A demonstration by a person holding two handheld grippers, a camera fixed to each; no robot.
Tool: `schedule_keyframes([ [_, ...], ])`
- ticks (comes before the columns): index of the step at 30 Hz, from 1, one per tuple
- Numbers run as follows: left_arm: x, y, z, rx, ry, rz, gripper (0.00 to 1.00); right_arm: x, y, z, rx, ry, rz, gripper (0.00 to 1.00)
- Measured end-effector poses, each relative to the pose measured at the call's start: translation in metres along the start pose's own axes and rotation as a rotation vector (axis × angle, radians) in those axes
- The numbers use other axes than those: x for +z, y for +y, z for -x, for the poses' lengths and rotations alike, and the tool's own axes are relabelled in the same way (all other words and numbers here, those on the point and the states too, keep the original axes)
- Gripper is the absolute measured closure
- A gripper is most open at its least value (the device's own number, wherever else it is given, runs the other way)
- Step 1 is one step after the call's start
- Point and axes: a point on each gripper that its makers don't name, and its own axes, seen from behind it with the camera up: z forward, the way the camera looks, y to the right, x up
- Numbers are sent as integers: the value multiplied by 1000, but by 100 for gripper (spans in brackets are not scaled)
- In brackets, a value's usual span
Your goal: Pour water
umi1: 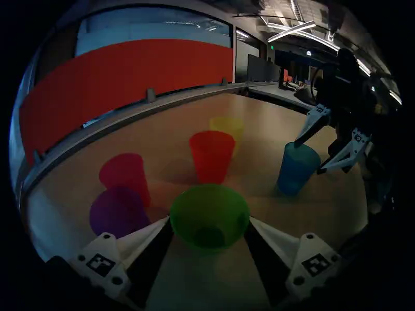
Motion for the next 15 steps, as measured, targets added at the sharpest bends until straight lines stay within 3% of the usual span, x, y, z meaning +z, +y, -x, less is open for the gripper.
schedule_keyframes([
  [15, -4, 3, 0, 8, -2, 0, 14, 11, -3, -3, -4, 6, -3, 0],
])
